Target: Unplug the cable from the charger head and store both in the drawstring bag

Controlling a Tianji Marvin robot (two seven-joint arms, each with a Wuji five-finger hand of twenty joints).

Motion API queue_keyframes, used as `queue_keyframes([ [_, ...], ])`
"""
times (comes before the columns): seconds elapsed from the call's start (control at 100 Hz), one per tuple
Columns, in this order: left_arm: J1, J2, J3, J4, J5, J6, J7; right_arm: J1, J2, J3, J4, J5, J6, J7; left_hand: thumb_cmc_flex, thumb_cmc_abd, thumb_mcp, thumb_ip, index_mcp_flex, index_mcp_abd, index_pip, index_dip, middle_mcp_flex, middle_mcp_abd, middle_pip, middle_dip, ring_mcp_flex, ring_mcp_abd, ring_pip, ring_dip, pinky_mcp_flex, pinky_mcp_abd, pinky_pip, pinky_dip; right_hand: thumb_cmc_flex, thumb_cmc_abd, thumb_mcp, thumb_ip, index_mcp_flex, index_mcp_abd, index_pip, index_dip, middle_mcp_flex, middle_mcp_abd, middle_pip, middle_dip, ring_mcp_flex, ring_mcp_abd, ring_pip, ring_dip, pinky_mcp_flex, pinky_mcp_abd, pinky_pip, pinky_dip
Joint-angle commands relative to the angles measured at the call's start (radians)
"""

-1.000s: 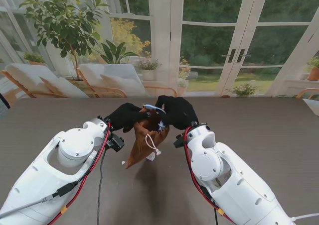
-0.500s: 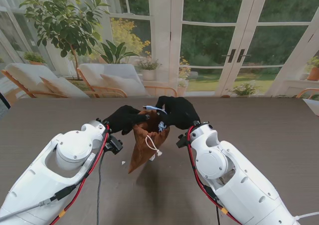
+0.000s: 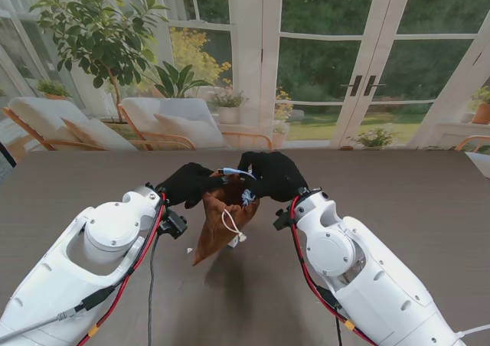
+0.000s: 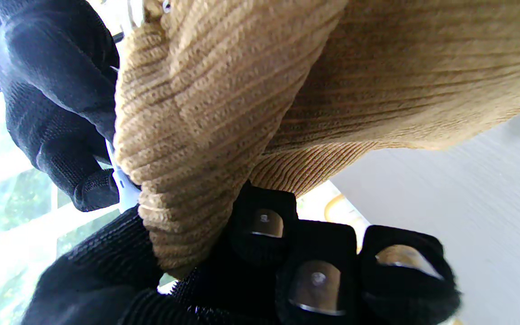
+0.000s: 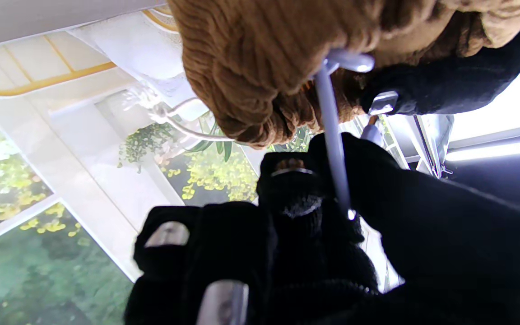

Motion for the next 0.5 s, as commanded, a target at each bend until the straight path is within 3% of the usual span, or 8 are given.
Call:
queue_keyframes([
  [0.0,0.006,0.000,-0.004,-0.011,-0.001,0.006,-0.018,0.000,0.002,0.002,-0.002,-0.003,-0.012,0.022,0.052,0.036,0.008,0.026,0.021,0.159,0.002,0.008,0.047,-0.024,0.025,0.029,0.021,-0.141,0.059,-0.010,0.027,0.012,0.222,0.013,0.055,0.041,0.060,0.028,0.102,-0.217,0.165,0.100,0.077,0.125,0.004,0.020,0.004,-0.055,0.030,-0.006,0.522,0.021,0.033,-0.034],
  [0.16,0.010,-0.001,-0.006,-0.012,-0.008,0.006,-0.016,-0.005,0.006,0.006,-0.007,-0.005,-0.019,0.035,0.054,0.037,0.007,0.026,0.020,0.161,0.001,0.007,0.048,-0.021,0.020,0.034,0.021,-0.137,0.057,-0.009,0.025,0.015,0.219,0.016,0.054,0.054,0.035,0.025,0.070,-0.220,0.152,0.093,0.065,0.131,-0.019,0.025,0.002,0.003,0.018,-0.019,0.517,0.065,0.010,-0.033],
  [0.33,0.000,-0.001,0.003,-0.003,-0.020,-0.001,-0.022,-0.016,0.003,-0.002,-0.021,-0.014,-0.008,0.017,0.055,0.037,0.004,0.025,0.020,0.159,0.001,0.007,0.048,-0.021,0.018,0.038,0.021,-0.137,0.057,-0.008,0.025,0.016,0.218,0.019,0.052,0.085,-0.013,0.035,-0.033,-0.183,0.140,-0.007,0.034,0.140,-0.094,-0.014,0.000,0.048,-0.039,-0.051,0.501,0.138,-0.071,-0.050],
  [0.49,-0.008,-0.002,0.010,0.001,-0.022,-0.008,-0.024,-0.019,0.003,-0.007,-0.030,-0.030,0.003,0.007,0.057,0.036,0.004,0.026,0.020,0.162,0.001,0.007,0.048,-0.021,0.017,0.040,0.021,-0.137,0.056,-0.007,0.025,0.016,0.217,0.020,0.000,0.044,0.023,0.029,-0.133,-0.127,0.156,-0.082,-0.013,0.120,-0.133,-0.053,0.001,0.032,-0.090,-0.078,0.491,0.157,-0.128,-0.060],
])
